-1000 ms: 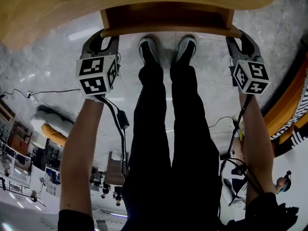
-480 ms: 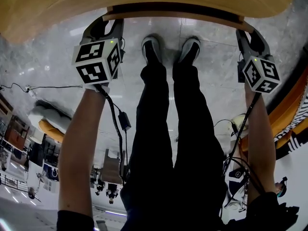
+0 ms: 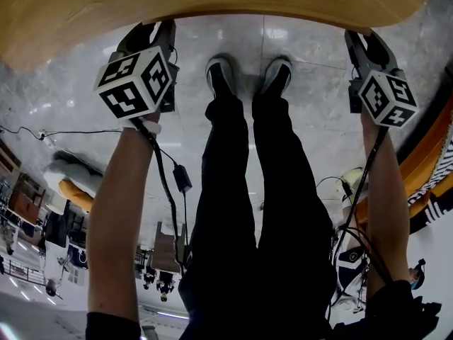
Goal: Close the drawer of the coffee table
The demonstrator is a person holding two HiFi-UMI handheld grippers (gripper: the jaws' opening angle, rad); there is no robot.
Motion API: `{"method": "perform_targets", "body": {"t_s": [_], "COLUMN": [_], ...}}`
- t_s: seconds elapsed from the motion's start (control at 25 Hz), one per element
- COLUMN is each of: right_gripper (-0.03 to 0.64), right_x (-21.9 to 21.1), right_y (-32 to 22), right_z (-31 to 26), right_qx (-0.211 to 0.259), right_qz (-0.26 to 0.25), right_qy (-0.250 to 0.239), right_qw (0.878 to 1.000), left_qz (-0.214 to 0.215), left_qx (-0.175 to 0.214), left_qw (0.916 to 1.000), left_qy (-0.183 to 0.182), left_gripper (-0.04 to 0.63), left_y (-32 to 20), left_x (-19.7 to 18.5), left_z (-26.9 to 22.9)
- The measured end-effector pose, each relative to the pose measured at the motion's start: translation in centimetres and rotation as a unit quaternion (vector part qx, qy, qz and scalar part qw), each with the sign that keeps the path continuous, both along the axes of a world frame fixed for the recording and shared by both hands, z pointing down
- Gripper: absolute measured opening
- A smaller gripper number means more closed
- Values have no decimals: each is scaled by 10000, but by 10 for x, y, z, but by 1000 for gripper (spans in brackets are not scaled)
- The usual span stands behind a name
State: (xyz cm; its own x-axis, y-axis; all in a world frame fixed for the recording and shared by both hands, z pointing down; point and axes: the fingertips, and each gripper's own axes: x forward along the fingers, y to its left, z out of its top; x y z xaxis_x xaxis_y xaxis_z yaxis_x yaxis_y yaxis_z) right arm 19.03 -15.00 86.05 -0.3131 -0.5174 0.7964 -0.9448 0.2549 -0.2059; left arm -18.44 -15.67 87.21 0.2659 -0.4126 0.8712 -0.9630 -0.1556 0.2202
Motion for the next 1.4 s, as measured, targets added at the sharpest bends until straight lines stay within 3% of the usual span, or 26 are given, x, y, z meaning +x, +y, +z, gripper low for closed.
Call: {"method": "perform_targets", "body": {"t_s": [0.36,0.68,0.84,0.96,1.08,1.28,1.4], "right_gripper": [157,158,156,142,138,126,119], "right_x": [0,0,7,11,9,7,-7], "right_y": [-21,-18,-26,-20,-1,29,52], "right_z": [2,8,7,4,2,-9,-34], "right_qx": [68,146,71,-39,-143,-320,-356], "right_qz": [109,48,223,440,302,521,527], "right_qy": [-258,-239,-497,-688,-634,-774,-927], "right_qw": [9996,9996,9985,9967,9974,9951,9937], "left_qz": [-491,-311,-49,267,424,251,173], "left_qx": [225,271,282,163,-47,-412,-427], "left_qw": [9985,9991,9992,9988,9980,9975,9978], "left_qy": [79,-46,-274,-383,-475,-524,-469], "left_gripper": [135,132,118,118,118,118,118], "left_y": [-21,-17,-23,-15,7,51,75], "left_x": [-1,-1,4,9,3,-8,-1], "left_z": [-1,6,7,8,10,7,-14]}}
